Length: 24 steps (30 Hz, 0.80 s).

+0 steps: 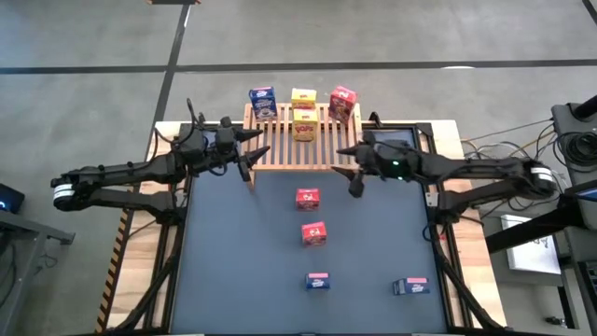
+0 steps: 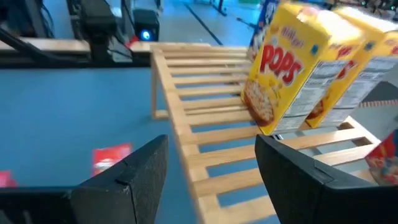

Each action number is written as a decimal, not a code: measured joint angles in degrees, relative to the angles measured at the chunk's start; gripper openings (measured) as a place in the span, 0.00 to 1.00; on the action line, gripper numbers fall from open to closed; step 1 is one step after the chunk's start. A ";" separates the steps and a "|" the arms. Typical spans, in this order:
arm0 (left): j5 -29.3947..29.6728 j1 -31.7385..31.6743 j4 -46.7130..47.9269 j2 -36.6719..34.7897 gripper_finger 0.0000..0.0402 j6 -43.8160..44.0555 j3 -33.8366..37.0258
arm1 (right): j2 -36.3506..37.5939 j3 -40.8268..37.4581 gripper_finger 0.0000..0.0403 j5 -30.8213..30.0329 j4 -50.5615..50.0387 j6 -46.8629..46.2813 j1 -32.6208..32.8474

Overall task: Stack cereal on shelf
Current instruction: Adjust the red cereal box on the shelf

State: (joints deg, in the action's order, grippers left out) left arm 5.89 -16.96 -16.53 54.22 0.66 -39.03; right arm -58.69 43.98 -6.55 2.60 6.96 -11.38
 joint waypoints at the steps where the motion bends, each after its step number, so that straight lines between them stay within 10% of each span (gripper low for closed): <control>1: 0.00 0.01 -0.01 0.05 0.60 0.07 0.00 | 1.80 -0.45 0.57 -0.08 -1.05 -0.38 0.47; 10: -0.66 0.01 -0.05 0.08 0.60 0.47 0.00 | 11.02 -8.81 0.57 -8.70 2.12 1.61 -0.96; 24: -0.61 0.04 -0.59 0.08 0.60 1.65 0.01 | -2.25 -9.55 0.57 1.95 13.77 5.32 -15.42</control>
State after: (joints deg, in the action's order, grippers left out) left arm 5.28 -16.92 -17.11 54.30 2.30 -39.01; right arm -60.94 34.44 -4.61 16.37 12.28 -26.80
